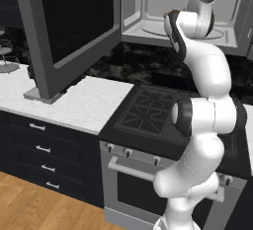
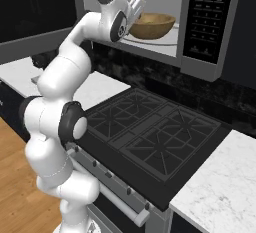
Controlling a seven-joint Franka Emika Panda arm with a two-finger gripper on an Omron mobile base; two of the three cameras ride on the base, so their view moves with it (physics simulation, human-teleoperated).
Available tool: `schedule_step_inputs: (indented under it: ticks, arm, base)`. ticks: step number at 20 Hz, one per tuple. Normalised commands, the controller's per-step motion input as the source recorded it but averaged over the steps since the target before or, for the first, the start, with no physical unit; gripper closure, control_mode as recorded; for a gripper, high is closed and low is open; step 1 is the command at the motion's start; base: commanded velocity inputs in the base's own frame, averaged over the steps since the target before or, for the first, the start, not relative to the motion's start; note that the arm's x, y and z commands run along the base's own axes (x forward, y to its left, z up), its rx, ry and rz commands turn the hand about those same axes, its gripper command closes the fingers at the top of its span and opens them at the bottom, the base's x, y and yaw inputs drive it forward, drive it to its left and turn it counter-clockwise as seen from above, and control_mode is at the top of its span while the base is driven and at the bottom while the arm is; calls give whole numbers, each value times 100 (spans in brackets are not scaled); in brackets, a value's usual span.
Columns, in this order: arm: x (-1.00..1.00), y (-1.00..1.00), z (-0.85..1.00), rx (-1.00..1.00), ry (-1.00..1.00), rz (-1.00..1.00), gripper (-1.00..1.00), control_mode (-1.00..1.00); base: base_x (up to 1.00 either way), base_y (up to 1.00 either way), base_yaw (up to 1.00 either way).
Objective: Pick the lime from the sink and place it in the bowl. Then pick the bowl and place it in the microwave. Then close the microwave door and press the start button.
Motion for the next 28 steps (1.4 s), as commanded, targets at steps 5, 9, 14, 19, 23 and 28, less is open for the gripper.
schedule_step_inputs:
  ticks: [5, 9, 14, 19, 23, 28]
  arm:
    - [-29, 13, -2, 0, -53, 4, -100, -100]
    - [-90, 28, 13, 0, -35, 0, -100, -100]
    - [-100, 26, 38, 1, -4, 0, -100, -100]
    - [-100, 17, 47, 1, -3, 0, -100, -100]
    - [-100, 16, 41, 0, 1, 0, -100, -100]
    - [-100, 41, 14, -5, 14, 0, -100, -100]
  base:
    - [0, 0, 0]
    - [0, 0, 0]
    - [0, 0, 0]
    - [0, 0, 0]
    - [0, 0, 0]
    - [0, 0, 0]
